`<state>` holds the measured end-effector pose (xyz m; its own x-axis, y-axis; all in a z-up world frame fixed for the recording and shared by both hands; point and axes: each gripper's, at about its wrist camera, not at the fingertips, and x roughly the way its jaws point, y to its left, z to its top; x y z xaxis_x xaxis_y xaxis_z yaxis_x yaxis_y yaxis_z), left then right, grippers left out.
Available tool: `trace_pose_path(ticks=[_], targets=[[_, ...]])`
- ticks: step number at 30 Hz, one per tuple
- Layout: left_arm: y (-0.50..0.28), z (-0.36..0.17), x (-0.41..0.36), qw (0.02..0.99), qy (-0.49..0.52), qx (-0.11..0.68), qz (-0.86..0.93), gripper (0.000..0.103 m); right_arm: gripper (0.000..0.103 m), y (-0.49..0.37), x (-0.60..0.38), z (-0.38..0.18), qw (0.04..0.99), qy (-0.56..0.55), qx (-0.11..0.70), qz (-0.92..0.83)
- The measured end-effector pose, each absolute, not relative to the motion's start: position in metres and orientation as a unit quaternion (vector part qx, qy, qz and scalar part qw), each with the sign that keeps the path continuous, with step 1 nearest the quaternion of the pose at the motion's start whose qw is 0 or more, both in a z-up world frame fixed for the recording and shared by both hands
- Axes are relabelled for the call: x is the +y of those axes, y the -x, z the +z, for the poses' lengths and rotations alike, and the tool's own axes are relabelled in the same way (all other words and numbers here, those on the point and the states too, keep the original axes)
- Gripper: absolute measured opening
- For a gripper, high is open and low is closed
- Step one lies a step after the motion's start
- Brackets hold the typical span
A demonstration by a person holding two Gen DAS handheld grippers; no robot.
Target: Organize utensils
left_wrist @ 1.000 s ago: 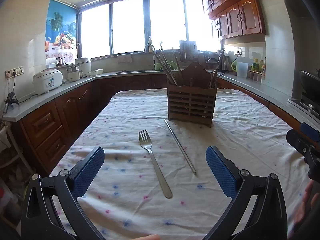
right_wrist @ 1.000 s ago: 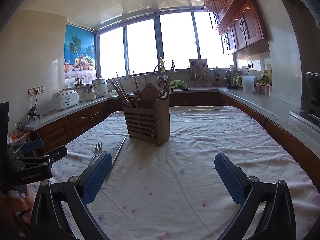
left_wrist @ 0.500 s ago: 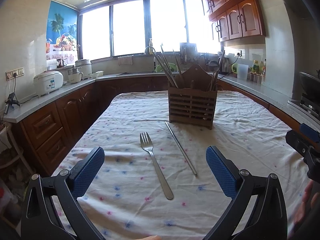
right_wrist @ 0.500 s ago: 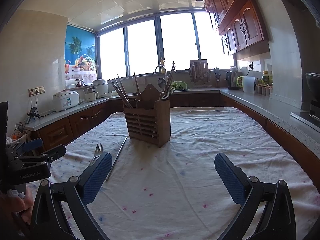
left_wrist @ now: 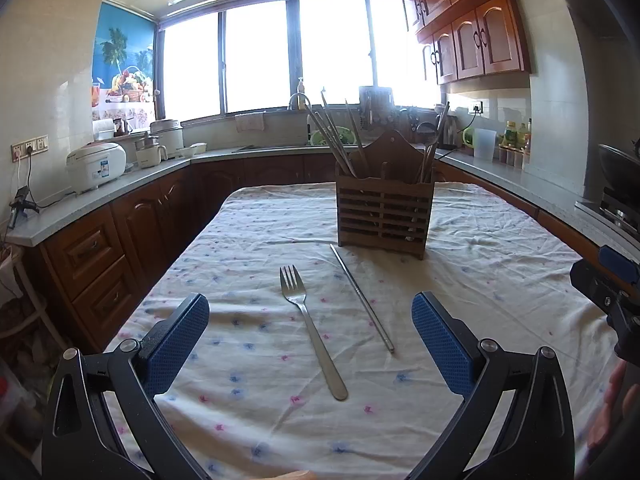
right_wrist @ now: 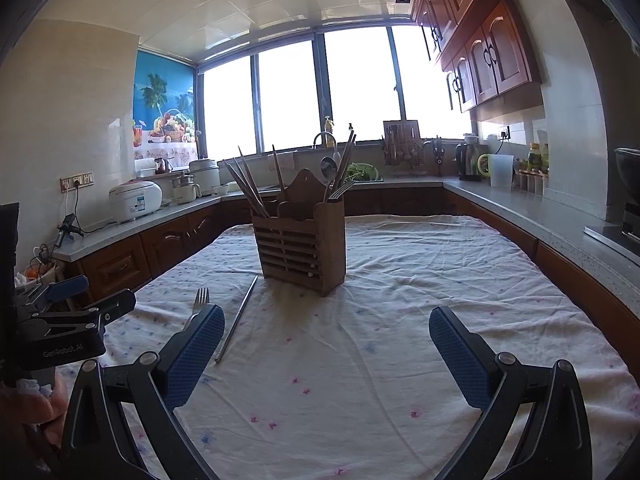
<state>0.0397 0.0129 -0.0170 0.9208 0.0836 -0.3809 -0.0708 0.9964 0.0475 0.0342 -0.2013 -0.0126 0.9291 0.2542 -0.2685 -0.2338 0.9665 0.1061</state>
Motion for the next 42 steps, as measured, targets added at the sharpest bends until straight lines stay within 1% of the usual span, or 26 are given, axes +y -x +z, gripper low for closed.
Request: trace_pose_path(ticks=[42], targets=[[-0.0408,-0.013,0.0118,0.98,-0.017,0.194,0.034,0.103,0.103,-0.035,-0.1974,-0.0048,0.981,-0.038,0.139,0.132]])
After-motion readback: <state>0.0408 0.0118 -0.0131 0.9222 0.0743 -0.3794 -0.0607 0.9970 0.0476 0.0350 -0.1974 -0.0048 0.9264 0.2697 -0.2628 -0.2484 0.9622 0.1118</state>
